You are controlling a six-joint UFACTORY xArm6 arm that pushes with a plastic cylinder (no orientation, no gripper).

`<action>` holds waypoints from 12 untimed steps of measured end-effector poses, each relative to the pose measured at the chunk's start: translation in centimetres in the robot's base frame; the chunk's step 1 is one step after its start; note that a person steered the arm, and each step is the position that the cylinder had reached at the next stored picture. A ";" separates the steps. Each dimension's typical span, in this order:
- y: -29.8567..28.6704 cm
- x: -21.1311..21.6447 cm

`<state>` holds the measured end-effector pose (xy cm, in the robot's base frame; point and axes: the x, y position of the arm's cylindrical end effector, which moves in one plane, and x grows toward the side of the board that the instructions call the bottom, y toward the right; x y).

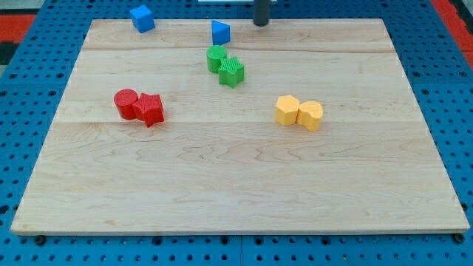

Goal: Move the blue cube slightly right

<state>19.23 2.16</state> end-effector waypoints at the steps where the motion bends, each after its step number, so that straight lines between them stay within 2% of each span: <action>1: -5.9 0.0; 2: -9.8 0.0; 3: -10.2 1.0; 4: -14.0 4.1; 5: -18.9 8.3; 6: -28.5 9.5; 7: -32.3 9.3; 8: -32.6 9.1; 9: -32.7 2.7; 11: -32.3 -0.1; 12: -31.2 -0.1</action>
<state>19.11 -29.05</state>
